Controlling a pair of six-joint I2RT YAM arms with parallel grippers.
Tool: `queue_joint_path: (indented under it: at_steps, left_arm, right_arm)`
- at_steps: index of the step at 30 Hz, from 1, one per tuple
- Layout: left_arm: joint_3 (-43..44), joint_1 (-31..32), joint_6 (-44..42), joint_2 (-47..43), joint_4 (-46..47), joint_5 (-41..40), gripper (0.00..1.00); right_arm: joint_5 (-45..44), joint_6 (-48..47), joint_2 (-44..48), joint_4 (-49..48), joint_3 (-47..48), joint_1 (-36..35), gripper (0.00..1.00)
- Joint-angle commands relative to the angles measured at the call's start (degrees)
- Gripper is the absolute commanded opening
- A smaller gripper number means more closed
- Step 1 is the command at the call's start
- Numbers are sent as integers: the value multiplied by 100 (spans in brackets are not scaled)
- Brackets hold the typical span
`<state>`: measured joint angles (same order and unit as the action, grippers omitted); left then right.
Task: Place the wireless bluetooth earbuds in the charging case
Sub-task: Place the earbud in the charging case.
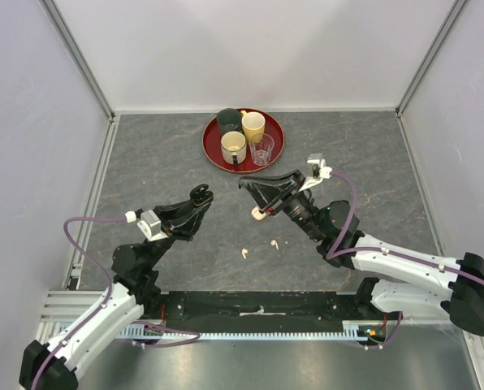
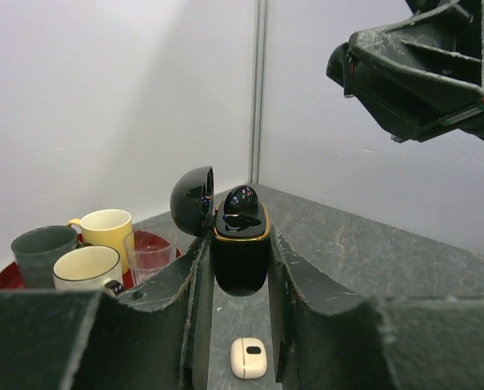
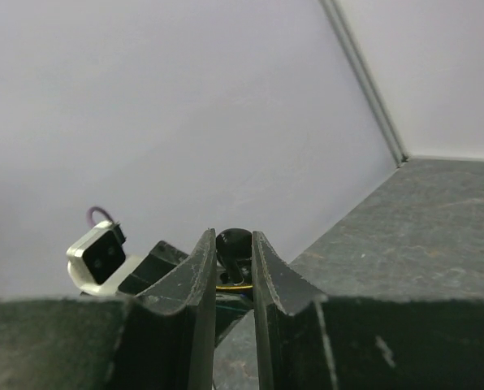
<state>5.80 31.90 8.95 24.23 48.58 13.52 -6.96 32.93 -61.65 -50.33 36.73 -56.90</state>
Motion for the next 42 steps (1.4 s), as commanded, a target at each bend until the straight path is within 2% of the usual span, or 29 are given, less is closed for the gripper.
queue_joint_path:
  at_steps: [1,15,33,42]
  left_arm:
    - [44,-8,54,231,644,212,2]
    - [167,-8,98,741,1057,388,2]
    - [246,-8,204,750,1119,670,2]
    - [307,-8,221,803,1119,758,2]
  right_arm:
    - [626,-251,-286,-487,413,-189,0]
    - [556,-647,-1042,-426,897,-734,0]
    - [20,-770,-1490,-338,967,-770,0]
    - [46,-744,-1640,-417,968,-787,0]
